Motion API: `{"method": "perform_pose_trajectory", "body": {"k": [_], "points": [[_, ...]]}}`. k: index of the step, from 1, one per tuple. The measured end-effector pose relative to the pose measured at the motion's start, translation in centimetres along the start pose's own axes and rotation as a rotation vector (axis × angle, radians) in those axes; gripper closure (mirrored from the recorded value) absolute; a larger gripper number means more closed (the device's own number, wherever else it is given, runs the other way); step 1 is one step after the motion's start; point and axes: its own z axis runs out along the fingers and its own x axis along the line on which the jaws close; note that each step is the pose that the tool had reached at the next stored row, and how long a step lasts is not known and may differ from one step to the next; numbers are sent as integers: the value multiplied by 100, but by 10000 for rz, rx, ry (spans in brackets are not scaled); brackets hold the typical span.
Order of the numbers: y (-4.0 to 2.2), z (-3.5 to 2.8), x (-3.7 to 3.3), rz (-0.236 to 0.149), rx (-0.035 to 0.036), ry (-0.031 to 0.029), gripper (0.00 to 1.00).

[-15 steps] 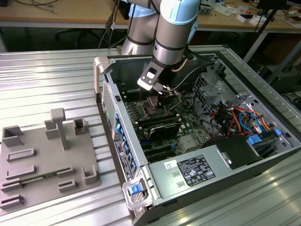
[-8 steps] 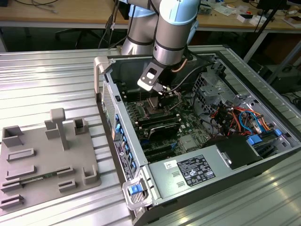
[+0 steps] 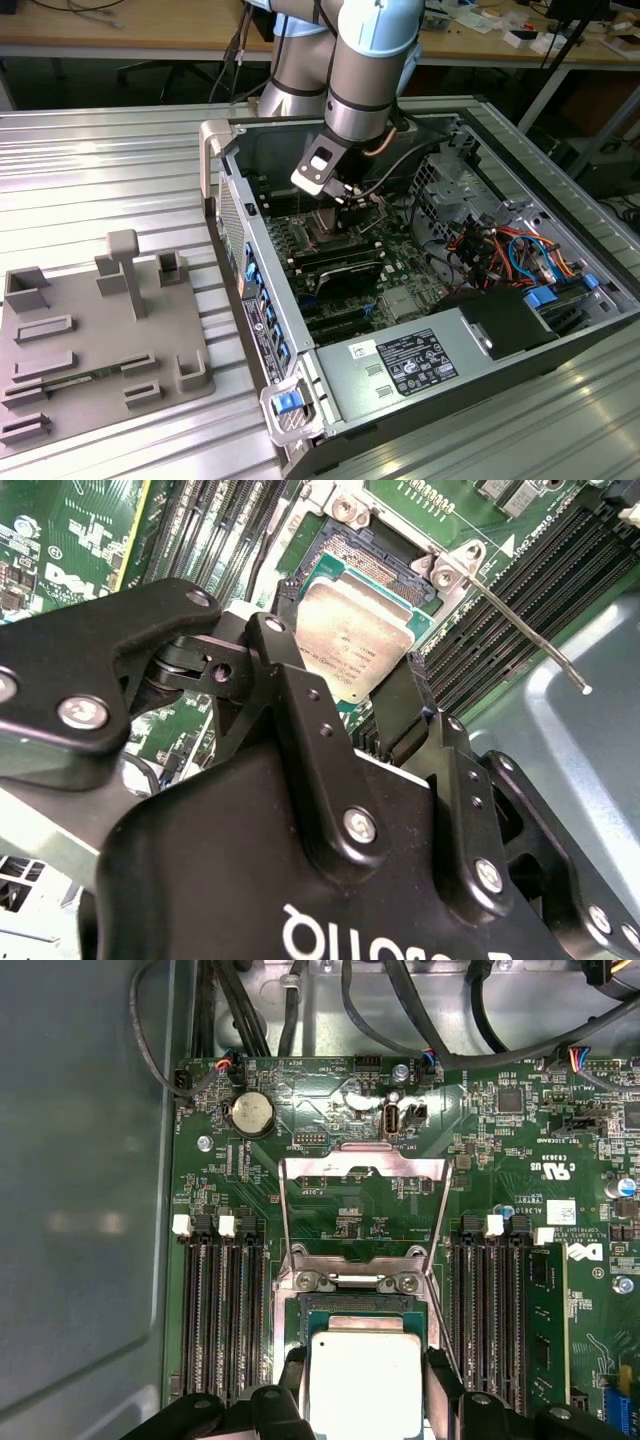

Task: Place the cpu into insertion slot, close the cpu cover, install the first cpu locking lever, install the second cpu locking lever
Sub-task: 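Place the cpu into insertion slot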

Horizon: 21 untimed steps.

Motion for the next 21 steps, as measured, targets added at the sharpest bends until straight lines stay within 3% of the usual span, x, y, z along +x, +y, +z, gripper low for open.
{"method": "perform_pose_trajectory", "body": {"k": [14,21], "points": [[-1,15,0,-1,13,-17,45],[-8,107,0,-3,63,-43,45]]}}
